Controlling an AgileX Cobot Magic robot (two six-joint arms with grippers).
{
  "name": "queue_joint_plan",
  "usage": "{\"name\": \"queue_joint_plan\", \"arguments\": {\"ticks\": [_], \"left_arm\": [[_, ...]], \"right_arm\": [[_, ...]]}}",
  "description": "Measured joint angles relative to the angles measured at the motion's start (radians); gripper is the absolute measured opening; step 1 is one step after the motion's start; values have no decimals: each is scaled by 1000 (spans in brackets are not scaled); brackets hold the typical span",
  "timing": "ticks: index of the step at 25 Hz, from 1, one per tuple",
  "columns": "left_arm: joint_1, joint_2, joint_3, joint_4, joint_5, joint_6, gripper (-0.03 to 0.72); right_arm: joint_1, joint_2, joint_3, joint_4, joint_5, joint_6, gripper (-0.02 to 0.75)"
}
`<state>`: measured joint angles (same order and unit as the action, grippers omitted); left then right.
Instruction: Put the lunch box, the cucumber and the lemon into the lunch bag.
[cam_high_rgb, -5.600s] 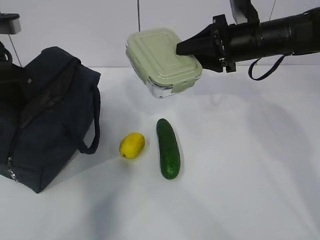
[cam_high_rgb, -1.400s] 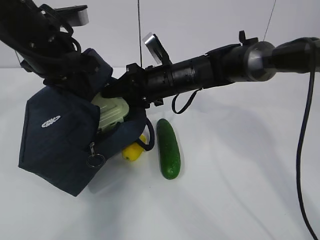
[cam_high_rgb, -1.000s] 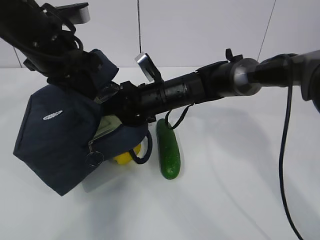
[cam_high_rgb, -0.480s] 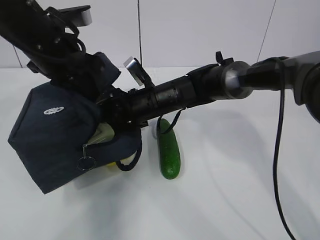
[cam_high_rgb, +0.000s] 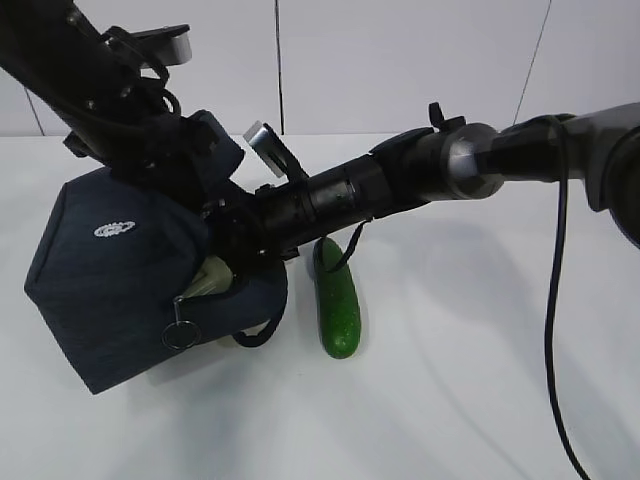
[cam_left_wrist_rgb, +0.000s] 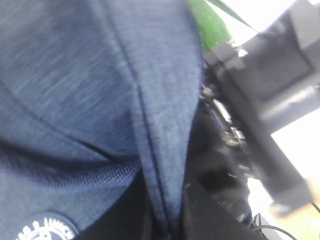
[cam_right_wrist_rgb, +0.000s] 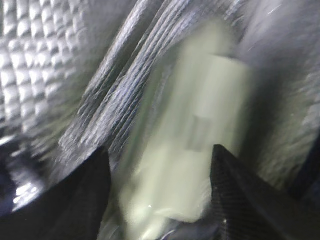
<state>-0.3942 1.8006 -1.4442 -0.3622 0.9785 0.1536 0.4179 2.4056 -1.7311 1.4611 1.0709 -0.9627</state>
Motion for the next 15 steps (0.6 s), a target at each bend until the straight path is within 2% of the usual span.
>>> {"name": "queue_joint_plan", "arguments": {"ticks": [6, 10, 15], "left_arm": [[0, 2, 0, 8, 0, 0, 20], [0, 2, 0, 8, 0, 0, 20], [0, 2, 0, 6, 0, 2, 20]], "right_arm": [[0, 0, -1, -11, 28, 1, 468], [-17, 0, -2, -11, 79, 2, 479], [-88, -2, -2, -8, 103, 17, 479]]}}
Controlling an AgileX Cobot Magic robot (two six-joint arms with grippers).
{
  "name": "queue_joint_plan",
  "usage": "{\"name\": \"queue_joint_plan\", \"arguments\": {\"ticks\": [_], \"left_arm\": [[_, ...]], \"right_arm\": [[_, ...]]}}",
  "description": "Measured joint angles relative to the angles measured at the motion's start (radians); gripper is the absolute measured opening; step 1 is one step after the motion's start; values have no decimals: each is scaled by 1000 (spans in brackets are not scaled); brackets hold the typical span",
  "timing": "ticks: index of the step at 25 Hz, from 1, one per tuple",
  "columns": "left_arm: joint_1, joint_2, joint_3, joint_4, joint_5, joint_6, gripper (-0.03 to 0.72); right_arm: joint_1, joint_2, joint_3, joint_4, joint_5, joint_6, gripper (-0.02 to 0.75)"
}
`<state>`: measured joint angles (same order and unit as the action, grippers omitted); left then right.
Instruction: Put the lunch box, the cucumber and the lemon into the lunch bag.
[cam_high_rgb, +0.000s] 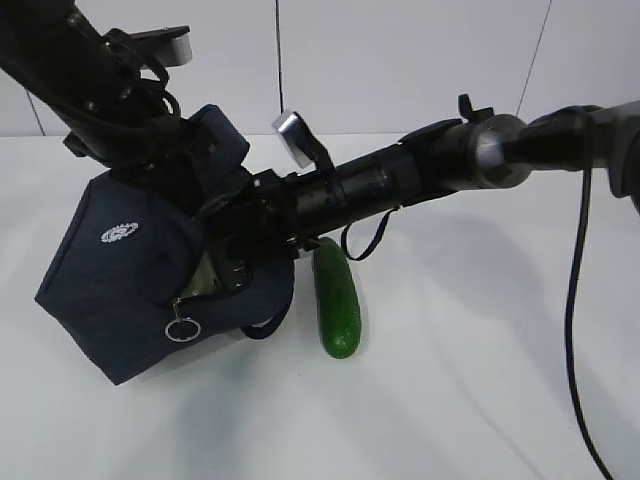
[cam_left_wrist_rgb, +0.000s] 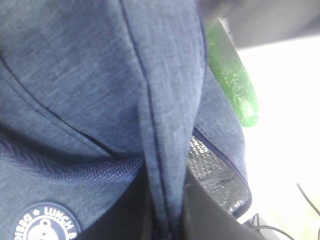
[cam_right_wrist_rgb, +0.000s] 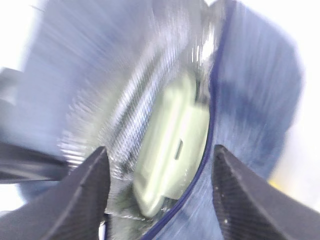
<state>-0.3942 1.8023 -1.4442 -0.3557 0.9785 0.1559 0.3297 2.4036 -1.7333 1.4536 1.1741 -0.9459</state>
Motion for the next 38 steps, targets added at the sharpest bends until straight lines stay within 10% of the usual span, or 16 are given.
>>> {"name": "queue_joint_plan", "arguments": {"ticks": [9, 22, 38], "left_arm": [[0, 0, 0, -8, 0, 0, 20], [0, 0, 0, -12, -11, 45, 20], [0, -12, 0, -14, -20, 64, 20]], "right_arm": [[-147, -131, 0, -81, 0, 49, 479], [-170, -371, 0, -681, 37, 384, 479], [62, -377, 95, -1118, -136, 745, 477]]}}
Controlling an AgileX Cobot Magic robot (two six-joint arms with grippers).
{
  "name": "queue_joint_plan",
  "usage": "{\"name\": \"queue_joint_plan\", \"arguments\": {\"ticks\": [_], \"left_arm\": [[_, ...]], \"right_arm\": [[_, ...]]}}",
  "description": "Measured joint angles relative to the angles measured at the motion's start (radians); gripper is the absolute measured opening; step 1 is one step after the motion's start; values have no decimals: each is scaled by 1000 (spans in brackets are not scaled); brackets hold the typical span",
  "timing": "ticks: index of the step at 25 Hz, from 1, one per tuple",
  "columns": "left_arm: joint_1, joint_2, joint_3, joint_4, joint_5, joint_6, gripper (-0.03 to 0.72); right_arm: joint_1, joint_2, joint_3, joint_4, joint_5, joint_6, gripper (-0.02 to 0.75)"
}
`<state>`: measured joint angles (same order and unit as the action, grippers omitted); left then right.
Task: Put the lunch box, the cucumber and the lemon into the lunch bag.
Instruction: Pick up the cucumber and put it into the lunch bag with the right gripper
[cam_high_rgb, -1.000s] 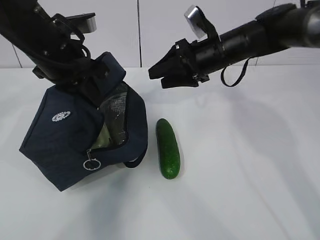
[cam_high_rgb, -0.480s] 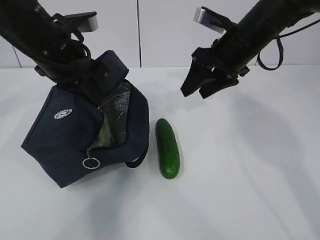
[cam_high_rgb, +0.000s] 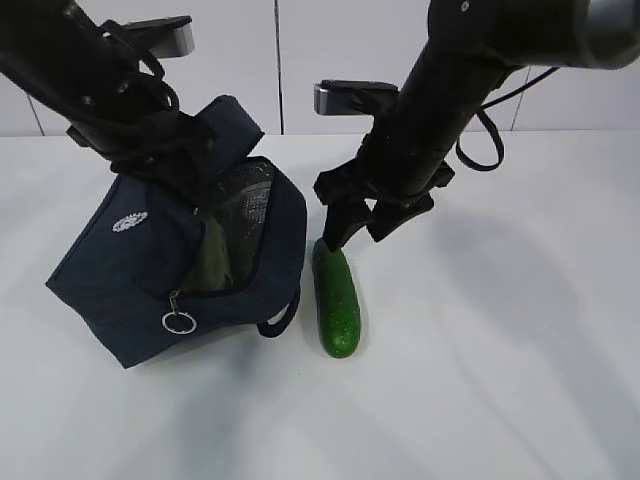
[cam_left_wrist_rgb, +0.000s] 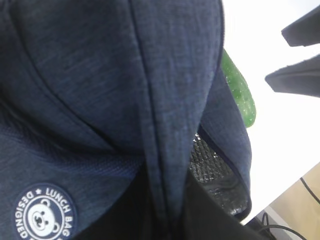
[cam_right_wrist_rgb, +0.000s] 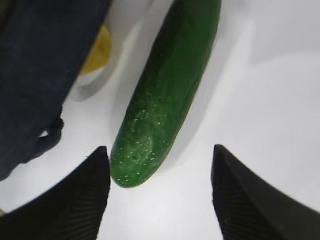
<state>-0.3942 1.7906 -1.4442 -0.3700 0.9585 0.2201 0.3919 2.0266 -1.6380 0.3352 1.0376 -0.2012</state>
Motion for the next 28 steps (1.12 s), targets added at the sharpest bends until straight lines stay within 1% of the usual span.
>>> {"name": "queue_joint_plan", "arguments": {"ticks": [6, 11, 22, 26, 28], "left_arm": [[0, -2, 0, 0, 13, 7, 19], [2, -5, 0, 0, 17, 10, 19], [2, -5, 0, 0, 17, 11, 19], [2, -5, 0, 0, 17, 12, 19], [2, -5, 0, 0, 17, 14, 19]], "right_arm": [[1, 0, 113, -13, -112, 21, 477], [1, 0, 151, 35, -194, 23, 477], [1, 123, 153, 149, -241, 5, 477], [2, 143, 153, 168, -267, 3, 476], [6, 154, 153, 172, -269, 3, 456]]}}
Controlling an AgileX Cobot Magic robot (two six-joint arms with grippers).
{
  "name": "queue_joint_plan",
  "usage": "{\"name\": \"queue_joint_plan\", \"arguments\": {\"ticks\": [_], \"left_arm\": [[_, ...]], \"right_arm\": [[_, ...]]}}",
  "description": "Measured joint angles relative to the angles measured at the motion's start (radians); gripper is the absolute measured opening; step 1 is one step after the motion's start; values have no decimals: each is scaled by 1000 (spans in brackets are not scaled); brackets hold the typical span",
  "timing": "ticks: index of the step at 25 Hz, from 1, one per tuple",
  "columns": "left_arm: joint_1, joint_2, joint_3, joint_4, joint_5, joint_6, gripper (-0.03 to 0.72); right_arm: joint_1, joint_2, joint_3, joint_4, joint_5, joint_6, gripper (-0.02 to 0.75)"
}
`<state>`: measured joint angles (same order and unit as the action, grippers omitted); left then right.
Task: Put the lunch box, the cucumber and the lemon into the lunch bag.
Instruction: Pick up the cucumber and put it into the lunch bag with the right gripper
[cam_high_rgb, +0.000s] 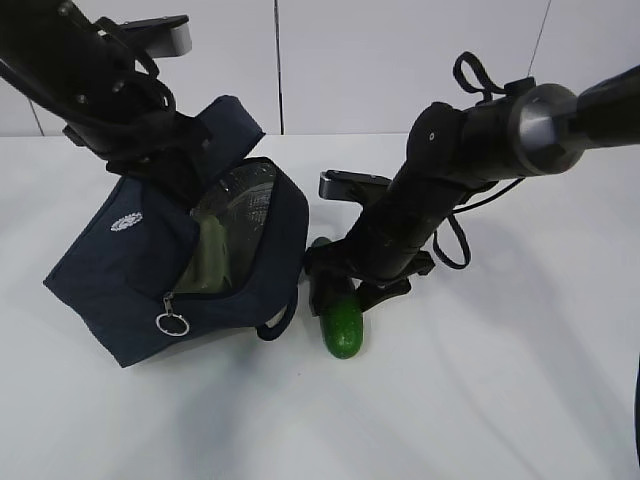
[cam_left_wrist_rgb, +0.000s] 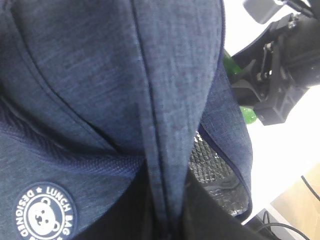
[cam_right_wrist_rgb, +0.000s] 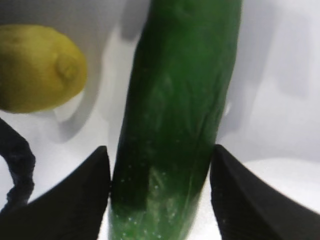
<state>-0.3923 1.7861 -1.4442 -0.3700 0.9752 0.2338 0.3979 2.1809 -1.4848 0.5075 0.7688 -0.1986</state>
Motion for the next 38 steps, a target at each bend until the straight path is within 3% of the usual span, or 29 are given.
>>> {"name": "queue_joint_plan", "arguments": {"ticks": [5, 18, 28, 38], "left_arm": [[0, 0, 0, 0, 0, 0, 19], [0, 0, 0, 0, 0, 0, 19], [0, 0, 0, -2, 0, 4, 19], [0, 0, 0, -16, 0, 8, 19]], "right_arm": [[2, -7, 0, -1, 6, 0, 359], [-67, -292, 0, 0, 161, -89, 356], [-67, -294, 1, 344, 239, -284, 356], [-55, -175, 2, 572, 265, -383, 355]]}}
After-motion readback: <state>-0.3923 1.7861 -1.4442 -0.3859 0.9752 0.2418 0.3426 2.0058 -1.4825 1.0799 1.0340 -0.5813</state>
